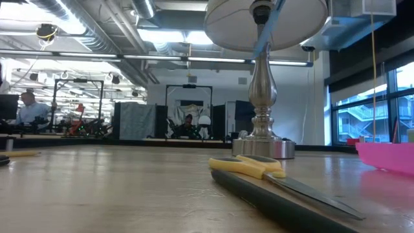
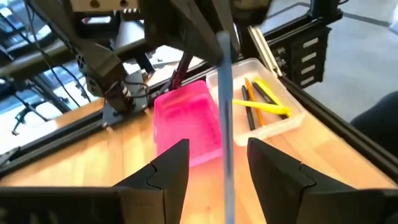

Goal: Pick & place school supplies into a supply box
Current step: Put the blue pen into the supply box

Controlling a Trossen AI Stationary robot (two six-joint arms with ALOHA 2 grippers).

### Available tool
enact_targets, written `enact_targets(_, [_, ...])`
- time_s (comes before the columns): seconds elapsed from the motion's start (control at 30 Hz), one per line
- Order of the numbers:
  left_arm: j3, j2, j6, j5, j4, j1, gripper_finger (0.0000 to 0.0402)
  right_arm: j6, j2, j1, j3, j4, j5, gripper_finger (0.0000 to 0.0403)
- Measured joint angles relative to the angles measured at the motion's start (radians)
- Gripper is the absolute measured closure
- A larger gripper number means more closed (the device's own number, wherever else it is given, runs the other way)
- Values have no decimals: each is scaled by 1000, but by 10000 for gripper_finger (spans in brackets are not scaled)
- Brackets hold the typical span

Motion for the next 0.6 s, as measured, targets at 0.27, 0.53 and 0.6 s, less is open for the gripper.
enact_targets(0.27, [0, -72, -71, 1, -159, -1, 247, 495, -162, 24, 0, -297, -191, 372])
enact_targets(0.53, [0, -47, -69, 1, -179, 2, 245, 990, -236, 26, 1, -513, -653, 372])
enact_targets(0.6, [0, -45, -71, 2, -185, 3, 245, 1054, -234, 37, 1, -517, -727, 372])
